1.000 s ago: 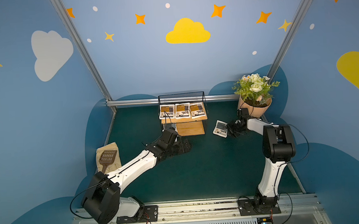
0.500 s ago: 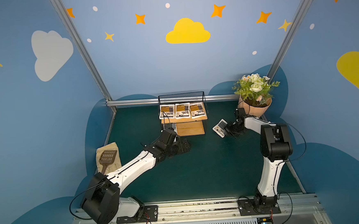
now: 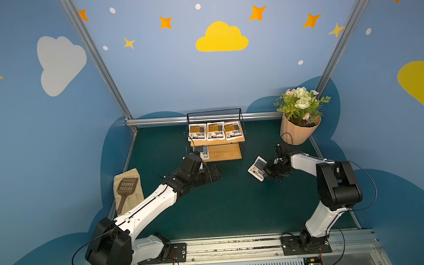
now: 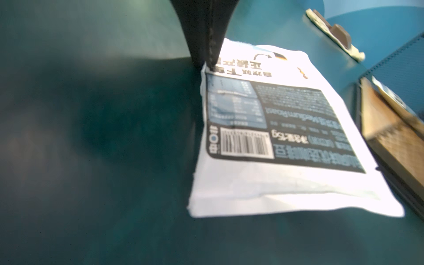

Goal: Place the bagged coffee beans on the shelf by color
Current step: Move the bagged coffee beans to the center of the board, then adjust the bagged coffee beans at the center of the board.

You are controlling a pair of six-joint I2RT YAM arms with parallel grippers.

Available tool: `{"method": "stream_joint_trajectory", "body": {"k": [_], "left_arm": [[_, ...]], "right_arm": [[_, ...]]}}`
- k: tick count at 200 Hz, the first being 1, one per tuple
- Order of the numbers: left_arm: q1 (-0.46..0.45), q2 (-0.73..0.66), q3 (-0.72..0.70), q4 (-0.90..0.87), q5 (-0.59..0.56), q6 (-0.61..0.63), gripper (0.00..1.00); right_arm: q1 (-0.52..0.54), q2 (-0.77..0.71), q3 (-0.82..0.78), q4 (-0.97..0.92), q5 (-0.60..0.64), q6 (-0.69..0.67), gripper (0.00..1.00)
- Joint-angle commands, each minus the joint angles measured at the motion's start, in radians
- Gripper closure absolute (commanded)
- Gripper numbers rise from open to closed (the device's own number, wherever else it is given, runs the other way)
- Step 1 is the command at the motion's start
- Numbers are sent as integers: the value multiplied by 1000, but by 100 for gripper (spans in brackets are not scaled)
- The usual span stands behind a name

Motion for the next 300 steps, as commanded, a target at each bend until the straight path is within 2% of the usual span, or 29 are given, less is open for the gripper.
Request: {"method": "stream_joint_trajectory", "body": {"k": [1, 23, 40, 45, 56, 69, 99, 164, 249, 300], "left_arm": [[4, -38, -22, -18, -12, 18, 0], [8, -69, -35, -30, -23, 20, 0], [10, -94, -46, -44, -29, 23, 0], [9, -98, -49, -48, -30, 23, 0], [12, -115, -56, -57, -34, 24, 0], [13, -134, -63, -70, -39, 24, 0], [19, -179, -85, -94, -56, 26, 0], [30, -233, -114, -125, -61, 29, 0], [34, -226, -144, -107, -26, 35, 0], [35, -207, -151, -94, -20, 39, 0]], "right_arm": [[54, -81, -81, -105, -10, -26, 100], [98, -162, -129, -137, -26, -34, 100], [110, -211, -157, -149, -31, -36, 58], [109, -222, -164, -155, -29, -36, 49], [108, -238, -170, -161, -19, -40, 37], [105, -239, -170, -160, -10, -45, 31], [95, -178, -137, -130, -13, -52, 29], [78, 18, 47, -128, 29, -104, 28], [174, 187, 258, -154, 89, -110, 28], [249, 247, 366, -131, 52, -124, 28]]}}
